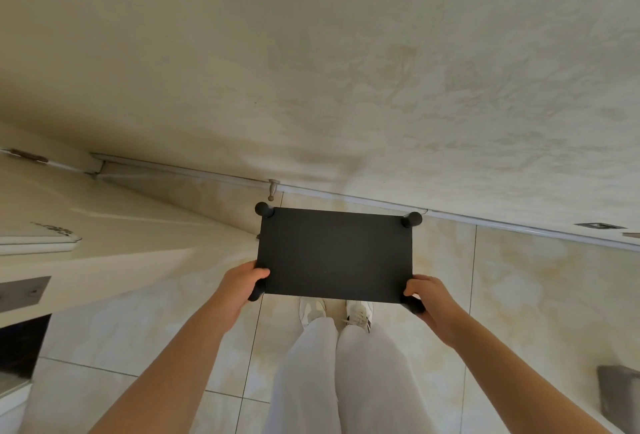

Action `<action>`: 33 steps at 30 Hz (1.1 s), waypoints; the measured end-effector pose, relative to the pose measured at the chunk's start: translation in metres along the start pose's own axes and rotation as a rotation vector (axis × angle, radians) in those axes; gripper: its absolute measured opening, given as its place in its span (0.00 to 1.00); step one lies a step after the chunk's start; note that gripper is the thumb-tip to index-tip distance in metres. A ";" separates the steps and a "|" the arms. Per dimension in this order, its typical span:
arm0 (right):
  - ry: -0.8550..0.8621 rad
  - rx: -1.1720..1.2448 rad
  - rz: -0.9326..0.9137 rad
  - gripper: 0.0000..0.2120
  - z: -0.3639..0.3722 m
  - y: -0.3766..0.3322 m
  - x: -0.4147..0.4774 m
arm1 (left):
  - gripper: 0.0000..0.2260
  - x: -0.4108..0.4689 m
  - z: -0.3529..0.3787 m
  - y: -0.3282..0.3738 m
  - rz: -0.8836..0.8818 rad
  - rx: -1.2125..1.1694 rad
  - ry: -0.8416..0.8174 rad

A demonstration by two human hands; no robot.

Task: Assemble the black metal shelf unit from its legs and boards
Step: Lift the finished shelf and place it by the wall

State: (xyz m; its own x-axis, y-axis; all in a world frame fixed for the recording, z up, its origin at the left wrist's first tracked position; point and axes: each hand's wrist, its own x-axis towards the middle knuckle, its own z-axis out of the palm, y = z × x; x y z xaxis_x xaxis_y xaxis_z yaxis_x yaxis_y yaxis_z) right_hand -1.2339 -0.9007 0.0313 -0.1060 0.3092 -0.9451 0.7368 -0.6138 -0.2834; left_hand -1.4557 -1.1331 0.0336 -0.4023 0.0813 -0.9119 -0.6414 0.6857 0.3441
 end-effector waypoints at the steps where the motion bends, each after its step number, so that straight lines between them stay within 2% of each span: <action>1: -0.016 -0.019 -0.001 0.13 0.001 -0.003 -0.001 | 0.14 0.001 0.000 0.005 0.009 0.030 0.015; 4: -0.031 -0.053 -0.036 0.22 0.004 -0.015 -0.003 | 0.14 0.004 -0.003 0.023 0.054 0.004 0.021; 7: -0.043 -0.019 -0.059 0.24 0.004 -0.026 -0.001 | 0.11 0.009 -0.003 0.041 0.089 -0.066 -0.001; 11: -0.074 0.047 -0.091 0.24 0.001 -0.044 -0.003 | 0.21 0.014 0.005 0.056 0.056 -0.153 -0.024; 15: -0.100 0.179 -0.023 0.32 -0.006 -0.065 0.000 | 0.27 0.017 0.008 0.062 0.021 -0.218 -0.045; 19: -0.095 0.188 0.038 0.37 -0.009 -0.076 0.003 | 0.30 0.023 0.009 0.066 -0.004 -0.240 -0.049; 26: -0.043 0.159 0.045 0.37 -0.003 -0.090 0.006 | 0.27 0.034 0.012 0.079 -0.012 -0.265 0.051; 33: -0.026 0.185 0.035 0.34 0.001 -0.105 0.013 | 0.26 0.044 0.012 0.107 0.026 -0.298 0.044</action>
State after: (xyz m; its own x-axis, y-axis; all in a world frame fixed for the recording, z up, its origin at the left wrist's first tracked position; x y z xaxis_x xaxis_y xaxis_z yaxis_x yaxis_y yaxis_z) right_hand -1.3134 -0.8324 0.0486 -0.1017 0.2683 -0.9580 0.6049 -0.7478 -0.2736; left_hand -1.5339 -1.0478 0.0275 -0.4449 0.0597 -0.8936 -0.7912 0.4412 0.4234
